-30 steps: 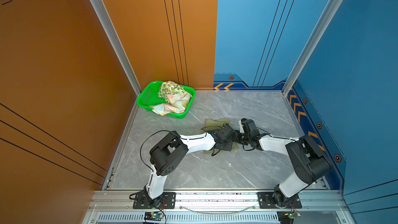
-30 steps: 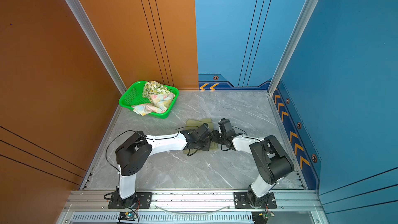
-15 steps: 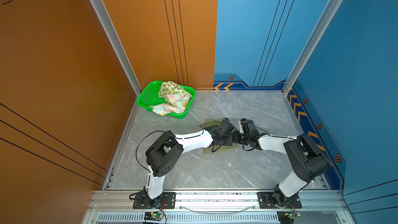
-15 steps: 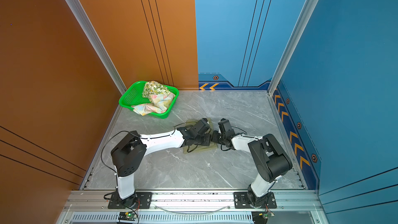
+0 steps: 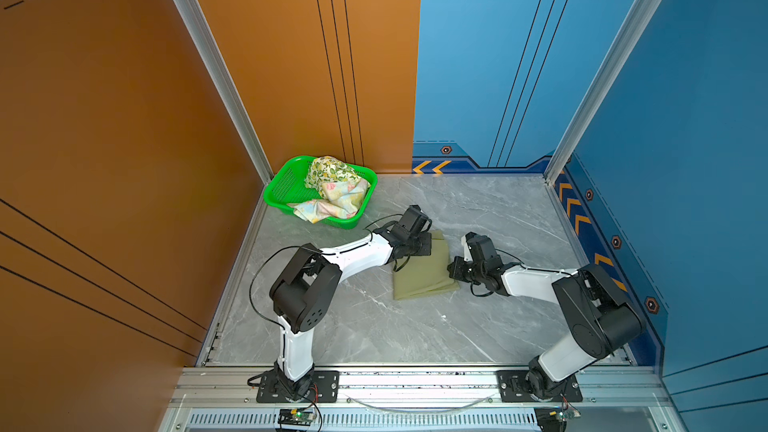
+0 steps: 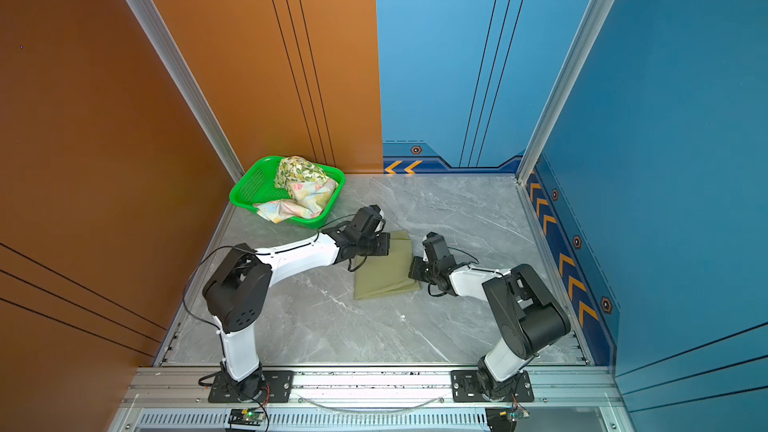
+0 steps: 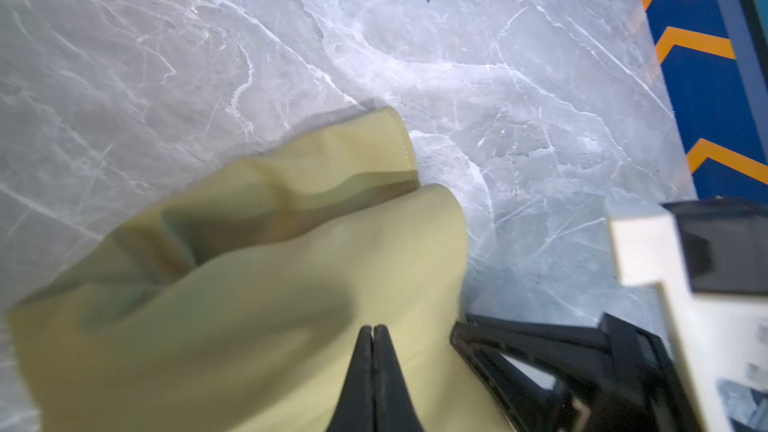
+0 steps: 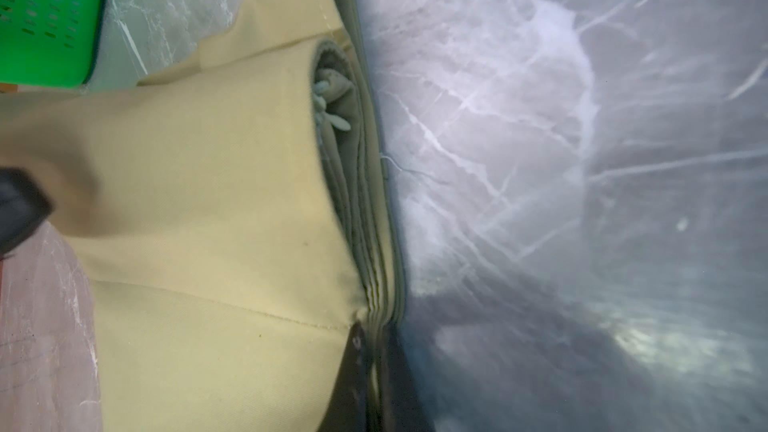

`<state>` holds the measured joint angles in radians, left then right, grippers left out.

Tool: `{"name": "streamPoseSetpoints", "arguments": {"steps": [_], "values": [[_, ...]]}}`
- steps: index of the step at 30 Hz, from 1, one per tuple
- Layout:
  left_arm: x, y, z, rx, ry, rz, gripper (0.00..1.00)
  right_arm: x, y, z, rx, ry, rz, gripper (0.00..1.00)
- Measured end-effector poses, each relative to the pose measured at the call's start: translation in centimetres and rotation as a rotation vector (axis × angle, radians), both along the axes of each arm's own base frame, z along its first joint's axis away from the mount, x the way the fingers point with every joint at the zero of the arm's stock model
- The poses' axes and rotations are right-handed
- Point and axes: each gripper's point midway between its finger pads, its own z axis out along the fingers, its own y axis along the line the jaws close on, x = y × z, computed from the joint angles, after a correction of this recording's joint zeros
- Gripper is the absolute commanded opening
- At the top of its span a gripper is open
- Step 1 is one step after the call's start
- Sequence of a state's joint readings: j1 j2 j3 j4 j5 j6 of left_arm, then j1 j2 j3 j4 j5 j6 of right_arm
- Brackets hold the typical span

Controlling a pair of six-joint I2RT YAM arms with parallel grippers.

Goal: Fold and stack the skirts

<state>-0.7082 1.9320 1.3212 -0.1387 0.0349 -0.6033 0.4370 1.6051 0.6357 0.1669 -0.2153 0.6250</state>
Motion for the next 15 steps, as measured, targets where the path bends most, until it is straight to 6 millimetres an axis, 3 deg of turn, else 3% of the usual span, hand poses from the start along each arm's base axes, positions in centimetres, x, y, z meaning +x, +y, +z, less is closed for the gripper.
{"name": "streamPoseSetpoints", "arguments": {"steps": [7,11,15], "values": [[2.0,1.4,-4.8,0.075,0.039,0.007,0.0,-0.9,-0.3,0.1,-0.011,0.014,0.007,0.0],[2.8,1.4,-4.4,0.07,0.023,0.006,0.0,-1.0,-0.4,0.0,-0.016,0.02,0.009,0.0],[3.0,1.6,-3.5,0.06,0.011,0.009,0.15,-0.9,-0.5,0.0,-0.016,0.024,0.006,0.0]]}}
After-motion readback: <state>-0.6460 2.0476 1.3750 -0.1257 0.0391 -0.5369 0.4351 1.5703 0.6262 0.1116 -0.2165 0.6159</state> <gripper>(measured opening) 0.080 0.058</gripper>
